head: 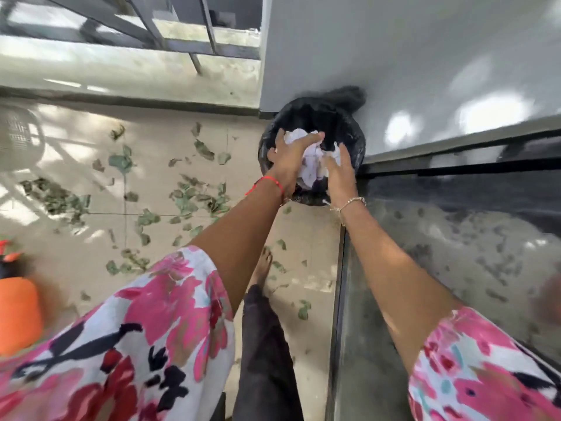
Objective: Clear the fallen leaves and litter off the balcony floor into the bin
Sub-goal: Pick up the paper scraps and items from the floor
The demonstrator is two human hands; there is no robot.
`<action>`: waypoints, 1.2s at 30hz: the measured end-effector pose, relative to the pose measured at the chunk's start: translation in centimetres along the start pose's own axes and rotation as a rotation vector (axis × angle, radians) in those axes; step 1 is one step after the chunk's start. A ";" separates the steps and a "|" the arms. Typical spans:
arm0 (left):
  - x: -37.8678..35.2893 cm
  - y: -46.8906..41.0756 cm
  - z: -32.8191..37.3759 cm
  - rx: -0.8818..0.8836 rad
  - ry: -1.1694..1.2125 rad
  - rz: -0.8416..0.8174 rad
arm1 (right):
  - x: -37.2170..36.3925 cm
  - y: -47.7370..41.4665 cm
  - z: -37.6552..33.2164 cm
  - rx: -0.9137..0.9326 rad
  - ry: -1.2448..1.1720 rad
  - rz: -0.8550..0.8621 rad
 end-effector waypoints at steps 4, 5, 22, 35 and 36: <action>2.3 -4.4 -2.6 0.012 0.077 -0.030 | -0.2 -0.5 -1.0 -0.019 0.091 -0.035; 2.3 -1.3 -0.8 -0.023 0.062 0.011 | -0.4 -0.3 -1.4 -0.016 0.122 -0.047; 30.3 22.9 -1.8 -0.267 -0.354 0.403 | -23.0 19.5 -4.1 0.348 0.673 -0.393; 51.1 39.2 -17.6 -0.216 -0.172 0.814 | -38.8 40.6 0.7 0.735 1.078 -0.734; 51.6 39.9 -18.8 -0.220 -0.149 0.822 | -39.4 41.4 1.4 0.752 1.099 -0.754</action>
Point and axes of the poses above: each hand's wrist, its own y-axis away from the middle knuckle, its own x-axis out of the back of the hand, z = x × y, the point moved 1 cm from there along -y, towards the middle knuckle, and after that the axes turned 1 degree about y, right-handed, at the moved point
